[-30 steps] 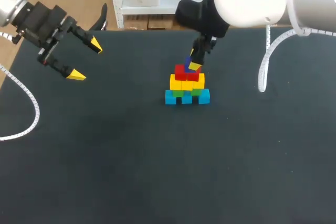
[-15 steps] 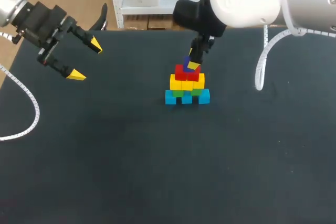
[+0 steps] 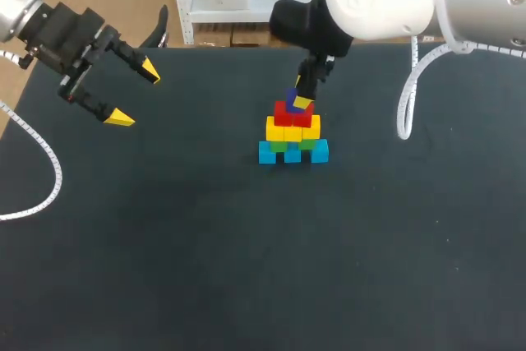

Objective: Place the blue cubes, place green cubes on the blue cubes, place the yellow cubes on the green cubes, then place the red cubes on the yellow cubes, and place purple cube on the red cubes.

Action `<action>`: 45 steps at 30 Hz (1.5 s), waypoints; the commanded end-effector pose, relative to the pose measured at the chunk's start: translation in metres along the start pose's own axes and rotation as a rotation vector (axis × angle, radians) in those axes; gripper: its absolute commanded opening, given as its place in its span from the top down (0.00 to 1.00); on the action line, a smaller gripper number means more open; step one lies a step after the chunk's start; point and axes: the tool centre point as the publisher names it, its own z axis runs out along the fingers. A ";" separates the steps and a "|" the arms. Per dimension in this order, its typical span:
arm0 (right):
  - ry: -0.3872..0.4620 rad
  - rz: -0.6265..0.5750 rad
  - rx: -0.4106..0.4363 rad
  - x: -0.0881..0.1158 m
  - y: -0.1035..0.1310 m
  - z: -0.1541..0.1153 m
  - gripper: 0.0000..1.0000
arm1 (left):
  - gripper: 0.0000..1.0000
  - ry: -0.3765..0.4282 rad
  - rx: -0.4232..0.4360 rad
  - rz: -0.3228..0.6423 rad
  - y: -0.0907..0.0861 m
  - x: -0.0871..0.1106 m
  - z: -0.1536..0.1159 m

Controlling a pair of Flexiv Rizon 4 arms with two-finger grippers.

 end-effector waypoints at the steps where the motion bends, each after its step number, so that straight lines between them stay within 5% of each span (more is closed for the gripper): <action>1: 0.004 -0.002 -0.005 -0.001 -0.002 0.000 1.00 | 0.00 0.000 0.003 0.002 0.001 0.001 0.000; 12: 0.005 -0.006 -0.012 -0.002 -0.002 0.001 0.98 | 0.00 0.000 0.003 0.002 0.001 0.001 0.000; 17: 0.001 -0.006 -0.014 -0.002 -0.002 0.001 0.82 | 0.00 0.000 0.003 0.002 0.001 0.001 0.000; 45: -0.002 -0.001 -0.026 -0.001 -0.002 0.005 0.72 | 0.00 0.000 0.003 0.002 0.001 0.001 0.000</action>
